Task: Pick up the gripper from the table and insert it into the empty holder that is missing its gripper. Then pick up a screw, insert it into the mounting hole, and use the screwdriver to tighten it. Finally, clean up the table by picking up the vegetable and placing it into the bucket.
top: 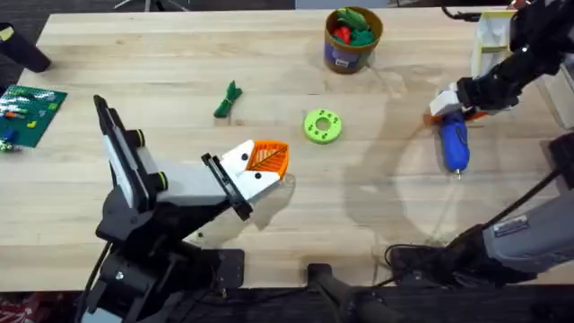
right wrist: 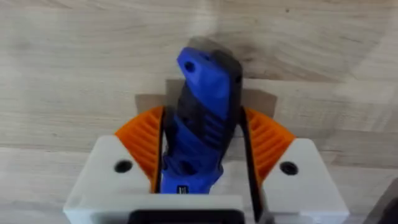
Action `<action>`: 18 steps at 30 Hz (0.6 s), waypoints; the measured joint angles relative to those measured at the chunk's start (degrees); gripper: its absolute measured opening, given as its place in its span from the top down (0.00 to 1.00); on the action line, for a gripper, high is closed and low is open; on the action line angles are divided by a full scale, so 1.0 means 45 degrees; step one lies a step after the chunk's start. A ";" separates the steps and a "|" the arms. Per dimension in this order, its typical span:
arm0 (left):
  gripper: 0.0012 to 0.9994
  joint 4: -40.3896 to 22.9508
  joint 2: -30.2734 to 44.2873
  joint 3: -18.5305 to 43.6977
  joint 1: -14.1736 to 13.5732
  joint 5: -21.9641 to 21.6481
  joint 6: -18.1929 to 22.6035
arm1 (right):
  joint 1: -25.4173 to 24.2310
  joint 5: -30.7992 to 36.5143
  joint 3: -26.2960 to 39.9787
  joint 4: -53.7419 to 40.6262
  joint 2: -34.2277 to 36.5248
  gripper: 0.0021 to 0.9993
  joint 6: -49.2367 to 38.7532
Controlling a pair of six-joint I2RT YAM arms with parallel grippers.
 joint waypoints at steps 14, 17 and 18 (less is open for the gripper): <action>0.99 0.0000 0.0001 0.0000 0.0000 0.0004 0.0000 | -0.0014 -0.0053 -0.0039 0.0028 0.0034 0.97 -0.0019; 0.99 0.0000 0.0004 0.0000 0.0000 0.0004 0.0000 | -0.0014 -0.0053 -0.0038 -0.0006 0.0034 0.97 -0.0019; 0.99 0.0000 0.0000 0.0000 0.0000 0.0004 0.0000 | -0.0014 -0.0053 -0.0032 -0.0049 0.0034 0.97 -0.0019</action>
